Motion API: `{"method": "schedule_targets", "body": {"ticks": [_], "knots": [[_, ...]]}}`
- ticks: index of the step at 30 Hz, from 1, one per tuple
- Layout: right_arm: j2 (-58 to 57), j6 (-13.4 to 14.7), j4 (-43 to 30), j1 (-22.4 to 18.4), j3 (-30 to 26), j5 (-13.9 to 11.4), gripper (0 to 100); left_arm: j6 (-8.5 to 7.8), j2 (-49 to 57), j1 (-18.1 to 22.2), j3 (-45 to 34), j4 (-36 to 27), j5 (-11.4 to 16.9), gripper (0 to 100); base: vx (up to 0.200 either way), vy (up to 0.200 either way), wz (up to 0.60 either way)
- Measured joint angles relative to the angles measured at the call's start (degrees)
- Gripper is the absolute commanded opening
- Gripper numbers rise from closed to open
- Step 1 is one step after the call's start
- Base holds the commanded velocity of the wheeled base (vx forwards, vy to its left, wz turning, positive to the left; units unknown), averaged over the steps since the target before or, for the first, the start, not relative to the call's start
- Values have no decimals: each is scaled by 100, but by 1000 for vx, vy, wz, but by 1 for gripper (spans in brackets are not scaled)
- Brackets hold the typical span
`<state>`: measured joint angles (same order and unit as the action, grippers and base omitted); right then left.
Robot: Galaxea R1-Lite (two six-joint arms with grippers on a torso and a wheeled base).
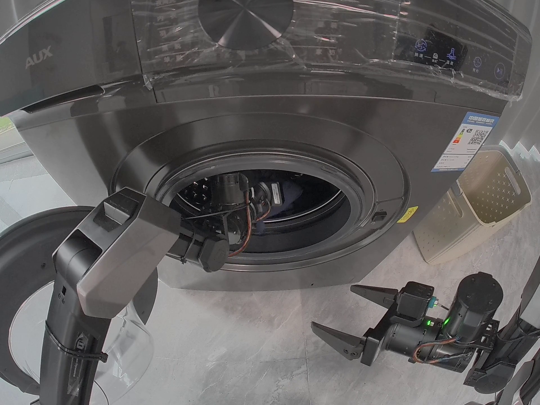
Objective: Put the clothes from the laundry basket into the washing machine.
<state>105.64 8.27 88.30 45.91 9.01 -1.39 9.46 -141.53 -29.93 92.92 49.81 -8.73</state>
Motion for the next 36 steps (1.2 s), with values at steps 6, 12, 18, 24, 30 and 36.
{"method": "schedule_targets", "body": {"ticks": [6, 12, 18, 24, 30, 36], "knots": [[1, 0, 2, 0, 6, 0, 100, 101, -328, 16, 1089, 197, -205, 0, 0, 0, 0], [1, 0, 2, 0, 13, 2, 100, 160, -662, 41, 1854, 293, -312, 0, 0, 0, 0], [4, 7, 0, -5, 11, 5, 100, 169, -919, 96, 2128, 315, -512, 100, 0, 0, 0], [1, 7, 0, -5, 6, 6, 100, 187, -933, 16, 2119, 263, -566, 100, 0, 0, 0], [0, 7, 0, -5, 0, 9, 100, 154, -634, -85, 1340, 238, -600, 100, 0, 0, 0], [0, 7, 0, -5, -6, 9, 100, 113, -61, -201, 179, 274, -534, 100, 0, 0, 0]]}}
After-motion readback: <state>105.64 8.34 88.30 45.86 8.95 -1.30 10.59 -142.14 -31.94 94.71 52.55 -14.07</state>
